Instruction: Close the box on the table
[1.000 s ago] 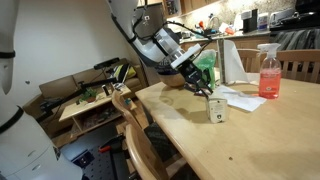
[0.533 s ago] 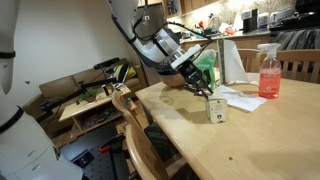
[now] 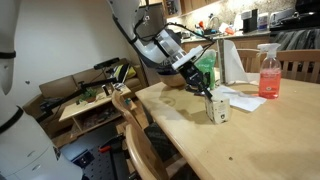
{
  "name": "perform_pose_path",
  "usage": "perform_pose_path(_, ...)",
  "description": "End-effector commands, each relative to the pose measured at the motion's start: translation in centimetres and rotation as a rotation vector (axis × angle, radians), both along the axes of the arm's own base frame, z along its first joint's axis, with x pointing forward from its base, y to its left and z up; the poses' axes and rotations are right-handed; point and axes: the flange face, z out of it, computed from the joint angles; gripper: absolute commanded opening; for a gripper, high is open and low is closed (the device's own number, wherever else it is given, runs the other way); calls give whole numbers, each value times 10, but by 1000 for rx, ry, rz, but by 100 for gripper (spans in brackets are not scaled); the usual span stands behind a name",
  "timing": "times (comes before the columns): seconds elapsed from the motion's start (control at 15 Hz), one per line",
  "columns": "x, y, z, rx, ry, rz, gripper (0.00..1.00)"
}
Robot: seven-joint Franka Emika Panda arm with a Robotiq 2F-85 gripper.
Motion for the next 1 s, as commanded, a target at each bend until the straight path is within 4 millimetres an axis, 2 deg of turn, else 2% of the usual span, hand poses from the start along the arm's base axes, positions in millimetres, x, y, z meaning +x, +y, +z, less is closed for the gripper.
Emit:
perform_pose_path(0.0,4,-2,1,-13,36,-4,1)
perform_pose_path(0.47,4,-3,0,-17,38,-10,1)
perform_pose_path(0.6,4,-3,0,-18,42,-10,10)
perform_pose_path(0.8,4,-3,1,-19,46,-14,0)
perform_pose_path(0.93,4,-4,1,-19,47,-15,0)
